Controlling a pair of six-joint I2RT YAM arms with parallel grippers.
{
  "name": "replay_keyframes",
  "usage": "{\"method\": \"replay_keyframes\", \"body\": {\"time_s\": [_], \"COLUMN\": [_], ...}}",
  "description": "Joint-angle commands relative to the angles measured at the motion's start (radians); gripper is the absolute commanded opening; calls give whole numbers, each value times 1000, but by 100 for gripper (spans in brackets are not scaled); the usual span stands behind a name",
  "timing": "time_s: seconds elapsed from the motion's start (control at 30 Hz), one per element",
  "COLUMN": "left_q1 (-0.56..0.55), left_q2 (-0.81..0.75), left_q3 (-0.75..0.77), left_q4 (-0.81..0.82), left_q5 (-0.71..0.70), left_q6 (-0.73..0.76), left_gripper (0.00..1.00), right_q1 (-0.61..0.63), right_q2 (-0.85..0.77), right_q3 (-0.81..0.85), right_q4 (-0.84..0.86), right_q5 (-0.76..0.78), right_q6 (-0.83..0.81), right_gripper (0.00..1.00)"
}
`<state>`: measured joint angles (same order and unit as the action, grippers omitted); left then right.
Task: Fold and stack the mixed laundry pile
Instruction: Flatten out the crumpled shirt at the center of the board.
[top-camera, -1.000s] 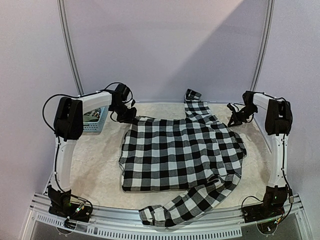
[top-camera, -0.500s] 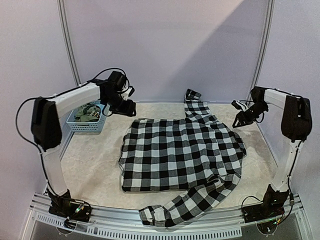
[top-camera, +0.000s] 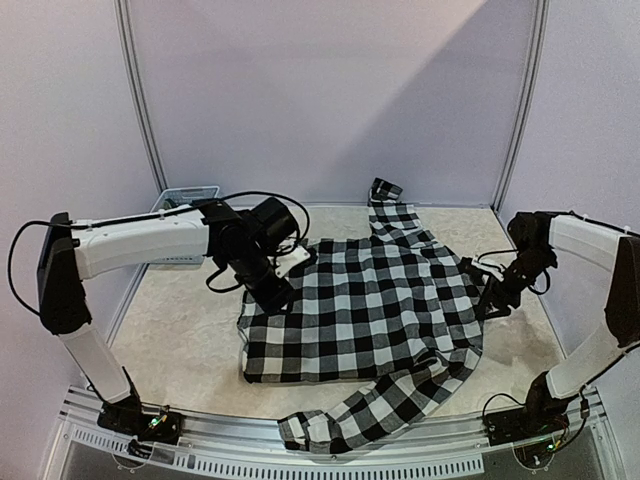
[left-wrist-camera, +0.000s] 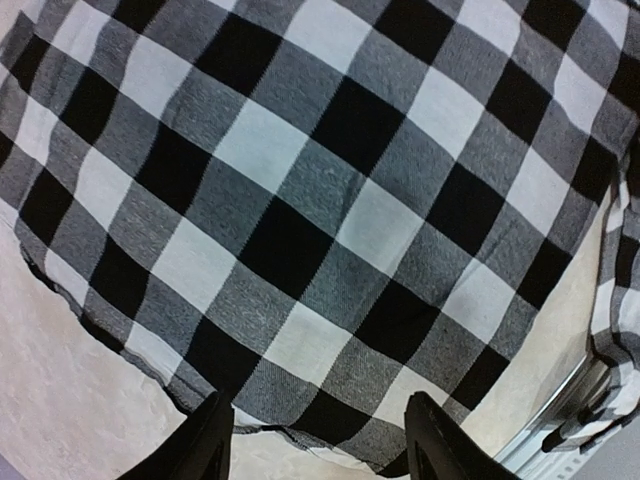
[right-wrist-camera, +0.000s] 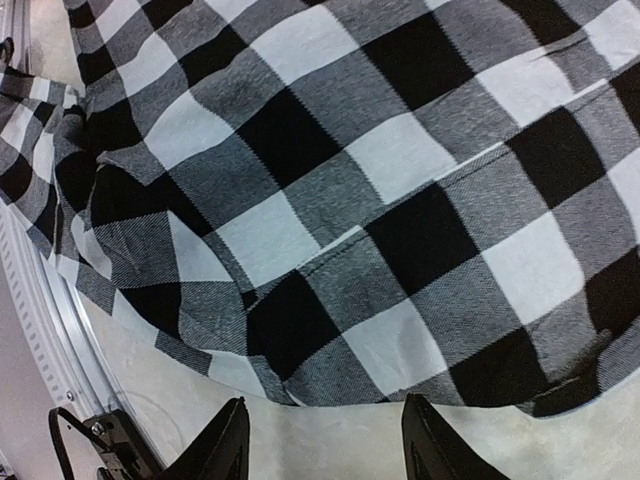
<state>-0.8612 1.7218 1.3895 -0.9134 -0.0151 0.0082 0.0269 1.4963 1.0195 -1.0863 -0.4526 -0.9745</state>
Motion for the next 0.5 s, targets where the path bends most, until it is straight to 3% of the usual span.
{"method": "replay_keyframes", "body": {"time_s": [0.0,0.2,0.47], "left_q1": [-20,-30,-16], "left_q2": [11,33,140], "left_q3": [-62,-161,-173], "left_q4": [9,39,31], "left_q5": [81,86,4], "left_q6": [-35,-81,-89], "left_gripper": [58,51,48], "right_q1": [24,44,96], "right_q2": [-11,35,77], "right_q3": [-52,-85,-154], "right_q4": [76,144,237], "right_q5": [45,81,211], "right_q6": [-53,-23,-32], "right_gripper": [49,40,37]}}
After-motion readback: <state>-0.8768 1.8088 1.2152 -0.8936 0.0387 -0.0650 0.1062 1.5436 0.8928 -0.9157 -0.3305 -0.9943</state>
